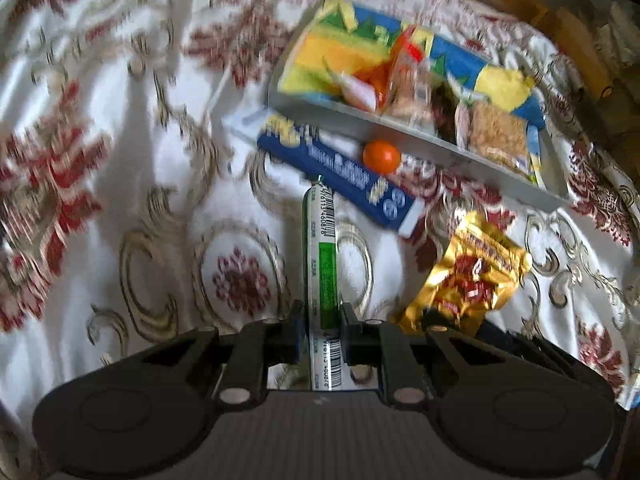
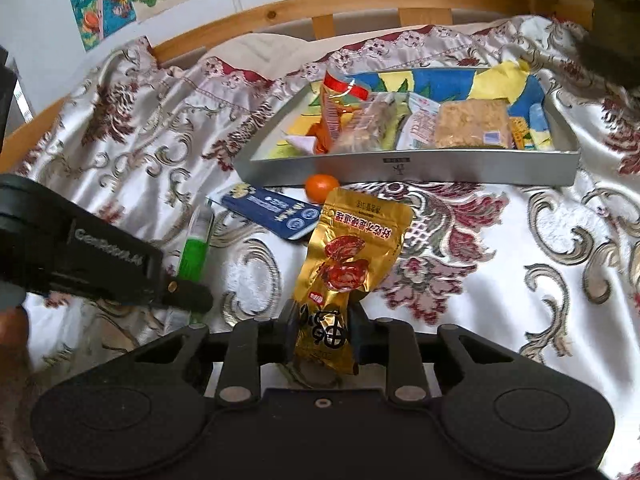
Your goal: Organize snacks
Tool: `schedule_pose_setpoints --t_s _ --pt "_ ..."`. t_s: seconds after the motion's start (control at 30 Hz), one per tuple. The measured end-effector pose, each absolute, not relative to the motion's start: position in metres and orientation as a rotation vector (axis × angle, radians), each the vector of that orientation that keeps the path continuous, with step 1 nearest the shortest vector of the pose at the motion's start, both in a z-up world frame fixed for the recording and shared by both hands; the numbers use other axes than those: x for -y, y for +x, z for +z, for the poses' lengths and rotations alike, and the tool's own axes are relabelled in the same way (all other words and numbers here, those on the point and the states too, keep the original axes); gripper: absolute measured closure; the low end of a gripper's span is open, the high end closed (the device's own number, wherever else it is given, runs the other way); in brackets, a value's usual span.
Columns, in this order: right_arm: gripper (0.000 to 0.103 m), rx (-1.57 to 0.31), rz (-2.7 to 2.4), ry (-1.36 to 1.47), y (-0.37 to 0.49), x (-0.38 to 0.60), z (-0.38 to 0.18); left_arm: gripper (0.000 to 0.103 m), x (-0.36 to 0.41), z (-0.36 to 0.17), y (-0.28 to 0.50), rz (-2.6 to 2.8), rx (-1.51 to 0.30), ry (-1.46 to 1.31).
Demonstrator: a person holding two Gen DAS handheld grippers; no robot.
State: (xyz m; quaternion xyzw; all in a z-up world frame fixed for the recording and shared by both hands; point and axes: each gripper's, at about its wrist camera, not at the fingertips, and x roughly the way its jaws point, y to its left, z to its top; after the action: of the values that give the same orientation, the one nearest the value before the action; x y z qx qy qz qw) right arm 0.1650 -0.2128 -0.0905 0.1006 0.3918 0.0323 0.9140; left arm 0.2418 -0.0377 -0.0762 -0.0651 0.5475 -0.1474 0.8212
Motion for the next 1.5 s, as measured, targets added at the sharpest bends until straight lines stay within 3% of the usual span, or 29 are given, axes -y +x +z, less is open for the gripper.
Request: schedule_pose_setpoints --t_s 0.23,0.87,1.17,1.5 --pt "0.076 -0.73 0.062 0.182 0.164 0.217 -0.074 0.084 0.046 -0.059 0.242 -0.299 -0.996 -0.086" --pt "0.076 -0.49 0.055 0.003 0.218 0.267 -0.021 0.084 0.057 -0.019 0.277 -0.27 -0.737 -0.174" --pt "0.075 -0.434 -0.064 0.045 0.251 0.324 -0.009 0.084 0.117 0.0 0.336 -0.336 -0.682 -0.148" --pt "0.075 -0.509 -0.166 -0.024 0.265 0.378 -0.024 0.084 0.187 -0.02 0.386 -0.413 -0.763 -0.124"
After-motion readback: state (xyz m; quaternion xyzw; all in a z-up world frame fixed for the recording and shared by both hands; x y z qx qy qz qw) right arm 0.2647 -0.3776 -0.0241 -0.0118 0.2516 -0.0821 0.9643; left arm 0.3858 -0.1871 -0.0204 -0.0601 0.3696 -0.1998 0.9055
